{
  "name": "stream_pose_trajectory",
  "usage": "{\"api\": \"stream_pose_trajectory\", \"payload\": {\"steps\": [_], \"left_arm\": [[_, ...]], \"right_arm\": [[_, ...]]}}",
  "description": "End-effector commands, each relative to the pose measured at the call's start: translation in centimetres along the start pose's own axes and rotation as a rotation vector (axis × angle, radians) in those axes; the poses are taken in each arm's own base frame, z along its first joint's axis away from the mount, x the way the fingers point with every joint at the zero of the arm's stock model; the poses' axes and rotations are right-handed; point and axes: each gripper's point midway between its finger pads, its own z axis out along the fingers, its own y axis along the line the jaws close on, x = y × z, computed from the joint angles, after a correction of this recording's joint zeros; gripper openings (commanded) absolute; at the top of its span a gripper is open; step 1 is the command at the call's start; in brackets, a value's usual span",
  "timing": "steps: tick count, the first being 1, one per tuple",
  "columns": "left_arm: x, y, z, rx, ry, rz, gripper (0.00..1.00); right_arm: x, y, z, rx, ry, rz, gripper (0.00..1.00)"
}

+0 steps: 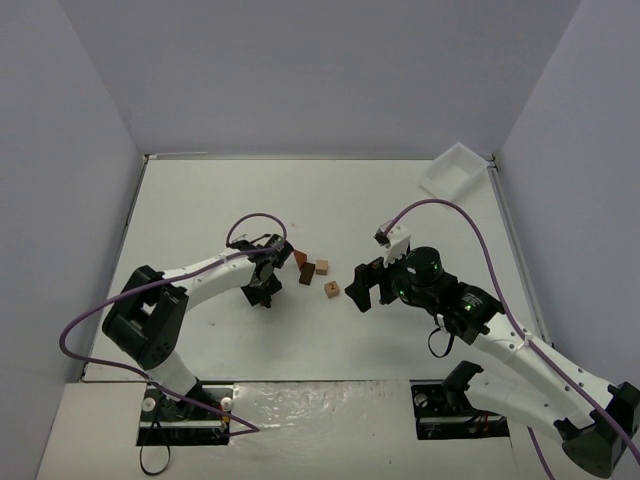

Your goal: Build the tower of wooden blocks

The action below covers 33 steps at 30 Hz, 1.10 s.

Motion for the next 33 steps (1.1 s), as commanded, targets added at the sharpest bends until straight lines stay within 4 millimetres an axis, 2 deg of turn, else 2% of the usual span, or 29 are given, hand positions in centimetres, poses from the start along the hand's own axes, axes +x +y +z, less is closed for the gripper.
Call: {"api": "stream_pose_trajectory", "payload": {"steps": [1, 6, 8, 10, 15, 17, 19, 21, 23, 25, 27, 33], "left_arm": [[-0.9, -0.8, -0.7, 0.029, -0.014, -0.015, 0.28], [-1.1, -0.9, -1.1, 0.044, -0.015, -0.004, 0.15], [-1.5, -1.2, -1.8, 0.062, -0.026, 0.018, 0.06], [-2.2, -1.5, -2.7, 0.082, -0.042, 0.051, 0.01], [-4.9, -3.1, -6.2, 0.155, -0.106, 0.213, 0.0], [-6.8, -4.3, -8.1, 0.19, -0.151, 0.313, 0.0], [-7.9, -4.4, -8.9, 0.18, -0.167, 0.447, 0.0], [-10.0, -5.6, -10.6, 0.212, -0.202, 0.52, 0.0], [-10.8, -6.5, -10.7, 0.235, -0.192, 0.662, 0.0], [-12.7, -7.3, -11.4, 0.26, -0.212, 0.701, 0.0], [-14.0, -7.7, -11.1, 0.259, -0.21, 0.757, 0.0], [-16.7, -7.5, -7.9, 0.211, -0.16, 0.964, 0.0]], "right_arm": [[-1.4, -0.2, -0.1, 0.008, -0.058, -0.008, 0.99], [-1.4, -0.2, -0.1, 0.01, -0.058, -0.008, 0.99], [-1.6, -0.1, -0.2, 0.008, -0.065, -0.009, 0.99], [-1.8, -0.1, -0.3, 0.009, -0.069, -0.008, 0.99], [-2.3, -0.1, -0.5, 0.014, -0.082, -0.01, 0.99], [-2.6, -0.3, -0.6, 0.028, -0.088, -0.009, 0.99], [-3.0, -0.6, -0.7, 0.045, -0.097, -0.006, 1.0], [-3.4, -0.8, -0.8, 0.059, -0.104, -0.007, 1.0], [-4.0, -1.1, -1.0, 0.075, -0.115, -0.005, 1.0], [-4.1, -1.4, -1.0, 0.091, -0.113, -0.008, 1.0], [-4.2, -1.8, -1.0, 0.107, -0.112, -0.007, 1.0], [-4.0, -2.6, -1.0, 0.135, -0.097, 0.004, 1.0]]}}
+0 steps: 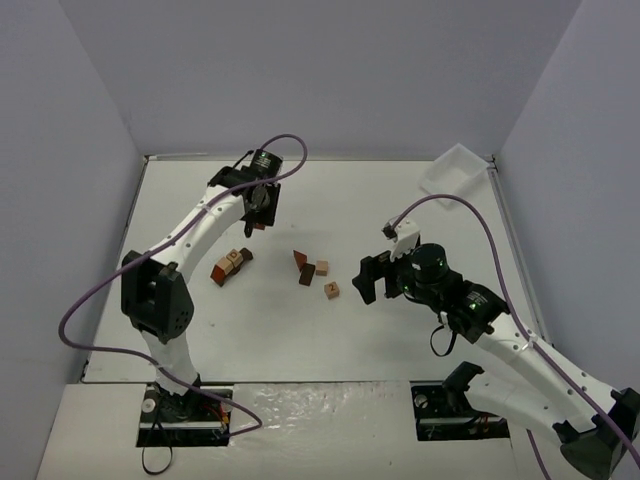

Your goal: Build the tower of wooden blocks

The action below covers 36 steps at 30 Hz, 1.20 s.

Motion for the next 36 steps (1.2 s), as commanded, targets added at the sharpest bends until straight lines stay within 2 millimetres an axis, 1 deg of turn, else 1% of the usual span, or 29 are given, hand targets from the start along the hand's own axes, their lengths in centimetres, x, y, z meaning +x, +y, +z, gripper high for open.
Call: {"api": "stream_pose_trajectory", "payload": {"steps": [1, 5, 10, 21, 31, 36], "left_arm": [[-0.3, 2.1, 1.2, 0.011, 0.063, 0.271, 0.0], [0.4, 2.5, 3.1, 0.015, 0.112, 0.384, 0.0], [1.2, 3.1, 4.5, 0.062, 0.153, 0.405, 0.0], [3.3, 4.4, 5.6, 0.099, 0.218, 0.473, 0.0], [4.4, 4.1, 6.0, 0.178, 0.229, 0.468, 0.0], [4.8, 4.5, 6.4, 0.177, 0.232, 0.475, 0.0]], "right_arm": [[-2.6, -0.7, -0.3, 0.038, -0.064, 0.007, 1.0], [-2.5, -1.1, -0.2, 0.046, -0.054, 0.013, 1.0], [-2.4, -1.6, -0.2, 0.061, -0.048, 0.017, 1.0], [-1.9, -2.2, 0.2, 0.072, -0.025, 0.021, 1.0], [-1.9, -2.4, 0.2, 0.077, -0.024, 0.022, 1.0], [-1.7, -2.5, 0.2, 0.076, -0.022, 0.023, 1.0]]}}
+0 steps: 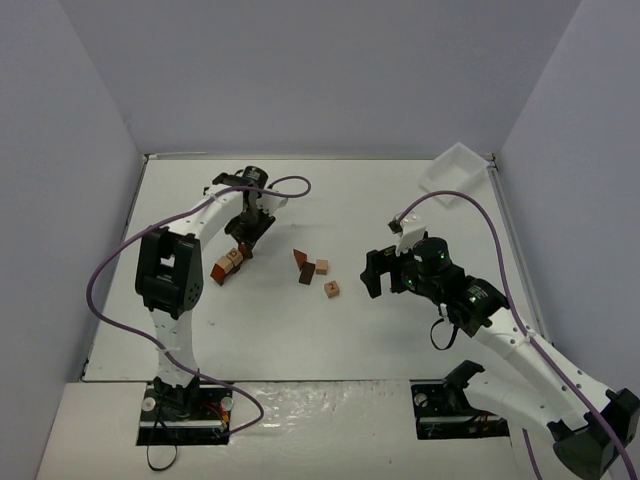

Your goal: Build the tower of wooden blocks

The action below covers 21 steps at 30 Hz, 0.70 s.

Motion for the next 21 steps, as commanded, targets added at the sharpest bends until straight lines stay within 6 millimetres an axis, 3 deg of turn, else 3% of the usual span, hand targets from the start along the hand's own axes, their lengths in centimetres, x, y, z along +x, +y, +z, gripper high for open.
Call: {"api": "stream_pose_trajectory", "payload": {"steps": [1, 21], "left_arm": [[-0.8, 0.67, -2.1, -0.003, -0.08, 0.02, 0.0], [-0.42, 1.23, -2.24, -0.021, -0.109, 0.026, 0.01]], "right_arm": [[-2.43, 0.25, -0.11, -0.008, -0.062, -0.003, 1.0], [-2.28, 0.48, -0.06, -0.021, -0.056, -0.001, 1.0]]}}
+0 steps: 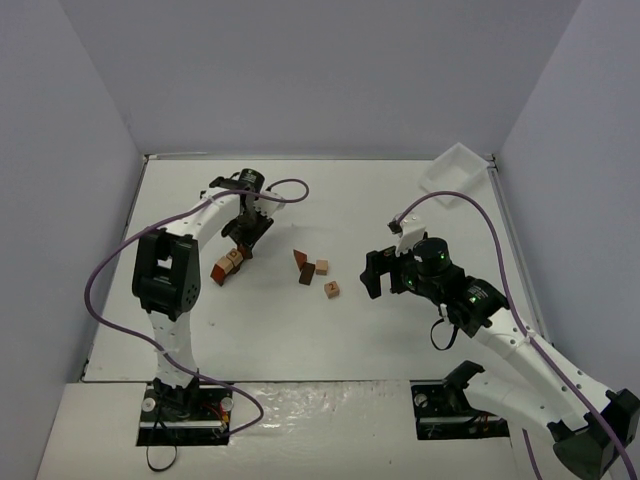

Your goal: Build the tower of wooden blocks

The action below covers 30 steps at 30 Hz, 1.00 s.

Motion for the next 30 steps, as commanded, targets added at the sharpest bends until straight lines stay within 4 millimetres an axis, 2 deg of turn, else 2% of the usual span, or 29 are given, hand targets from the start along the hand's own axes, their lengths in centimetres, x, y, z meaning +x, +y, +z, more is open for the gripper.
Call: {"api": "stream_pose_trajectory", "payload": {"steps": [1, 4, 13, 14, 30], "left_arm": [[-0.83, 0.93, -2.84, -0.033, -0.088, 0.006, 0.02], [-0.7, 0.98, -2.85, -0.035, -0.087, 0.004, 0.05], [-0.37, 0.96, -2.59, -0.033, -0.082, -0.003, 0.06], [-0.35, 0.98, -2.56, -0.032, -0.083, -0.006, 0.1], [-0.19, 1.3, -2.76, -0.044, -0.082, -0.022, 0.28]], "right_arm": [[-2.32, 0.39, -0.06, -0.015, -0.058, -0.001, 1.0], [-2.35, 0.41, -0.04, -0.015, -0.058, 0.0, 1.0], [-2.27, 0.47, 0.02, -0.019, -0.054, 0.0, 1.0], [-2.25, 0.45, 0.05, -0.018, -0.053, 0.0, 1.0], [-2.13, 0.6, 0.08, -0.026, -0.049, 0.0, 1.0]]}}
